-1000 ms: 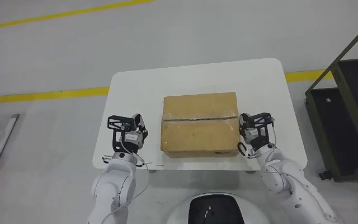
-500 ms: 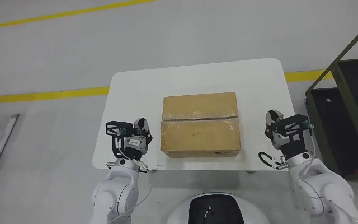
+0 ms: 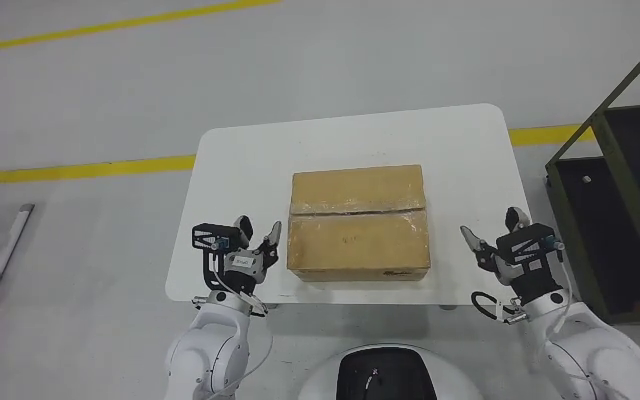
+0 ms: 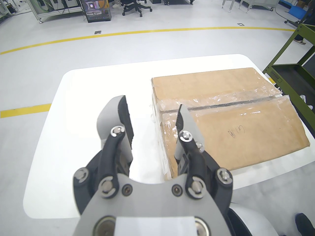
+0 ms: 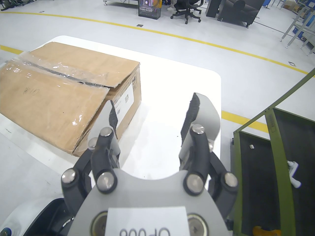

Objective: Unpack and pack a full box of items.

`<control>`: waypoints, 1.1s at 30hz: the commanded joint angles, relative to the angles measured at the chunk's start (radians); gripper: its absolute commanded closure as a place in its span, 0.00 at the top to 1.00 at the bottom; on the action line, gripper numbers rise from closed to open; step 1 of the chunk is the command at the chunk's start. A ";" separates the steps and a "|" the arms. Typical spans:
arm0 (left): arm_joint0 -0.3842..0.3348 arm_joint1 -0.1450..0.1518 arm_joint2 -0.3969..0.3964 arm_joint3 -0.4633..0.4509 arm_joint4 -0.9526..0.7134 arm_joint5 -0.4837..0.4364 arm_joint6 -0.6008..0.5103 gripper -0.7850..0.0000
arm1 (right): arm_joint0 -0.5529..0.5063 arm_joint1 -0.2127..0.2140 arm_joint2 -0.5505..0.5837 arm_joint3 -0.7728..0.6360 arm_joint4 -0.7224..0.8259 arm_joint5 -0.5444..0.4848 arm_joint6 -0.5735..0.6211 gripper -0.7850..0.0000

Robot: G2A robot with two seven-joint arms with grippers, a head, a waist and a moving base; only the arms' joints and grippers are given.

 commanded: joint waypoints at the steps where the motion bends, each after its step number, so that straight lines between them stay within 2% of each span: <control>1: 0.000 0.000 0.000 0.000 0.000 0.000 0.000 0.68 | 0.000 0.000 0.000 0.000 0.000 0.000 0.000 0.86; 2: 0.000 0.000 0.000 0.000 0.000 0.000 0.000 0.75 | 0.000 0.000 0.000 0.000 0.000 0.000 0.000 0.91; 5: 0.000 0.000 0.000 0.000 0.000 0.000 0.000 0.90 | 0.000 0.000 0.000 0.000 0.000 0.000 0.000 0.98; 9: 0.000 0.000 0.000 0.000 0.000 0.000 0.000 0.99 | 0.000 0.000 0.000 0.000 0.000 0.000 0.000 1.00; 33: 0.000 0.000 0.000 0.000 0.000 0.000 0.000 1.00 | 0.000 0.000 0.000 0.000 0.000 0.000 0.000 1.00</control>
